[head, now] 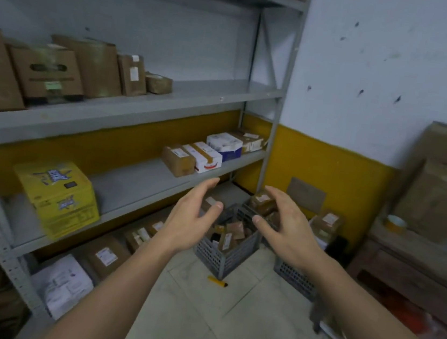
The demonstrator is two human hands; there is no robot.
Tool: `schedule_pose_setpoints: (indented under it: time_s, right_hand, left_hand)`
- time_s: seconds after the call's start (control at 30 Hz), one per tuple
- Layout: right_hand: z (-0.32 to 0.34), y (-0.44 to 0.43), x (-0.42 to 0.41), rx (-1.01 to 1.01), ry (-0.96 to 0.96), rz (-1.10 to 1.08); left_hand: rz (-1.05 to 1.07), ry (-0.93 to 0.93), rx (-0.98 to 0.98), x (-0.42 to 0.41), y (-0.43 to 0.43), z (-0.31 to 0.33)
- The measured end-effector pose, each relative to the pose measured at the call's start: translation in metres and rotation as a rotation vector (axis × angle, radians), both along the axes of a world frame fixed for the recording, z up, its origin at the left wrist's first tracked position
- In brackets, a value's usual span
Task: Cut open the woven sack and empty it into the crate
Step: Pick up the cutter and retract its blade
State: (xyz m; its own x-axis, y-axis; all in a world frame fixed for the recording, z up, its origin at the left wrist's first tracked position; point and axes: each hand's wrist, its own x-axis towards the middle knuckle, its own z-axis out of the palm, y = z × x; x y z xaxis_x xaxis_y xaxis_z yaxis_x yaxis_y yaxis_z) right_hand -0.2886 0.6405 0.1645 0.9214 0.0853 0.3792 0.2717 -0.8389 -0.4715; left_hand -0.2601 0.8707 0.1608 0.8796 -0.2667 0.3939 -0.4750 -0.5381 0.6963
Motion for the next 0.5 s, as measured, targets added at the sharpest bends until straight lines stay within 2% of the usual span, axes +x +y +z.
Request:
schedule_pose_setpoints:
  time_s: [0.2, 0.5]
  right_hand:
    - [-0.011, -0.025, 0.084, -0.009, 0.023, 0.025]
    - [-0.018, -0.069, 0.236, -0.022, 0.099, -0.009]
  left_hand:
    - [-0.071, 0.026, 0.009, 0.085, -0.034, -0.015]
    - [-0.181, 0.081, -0.007, 0.258, -0.079, -0.023]
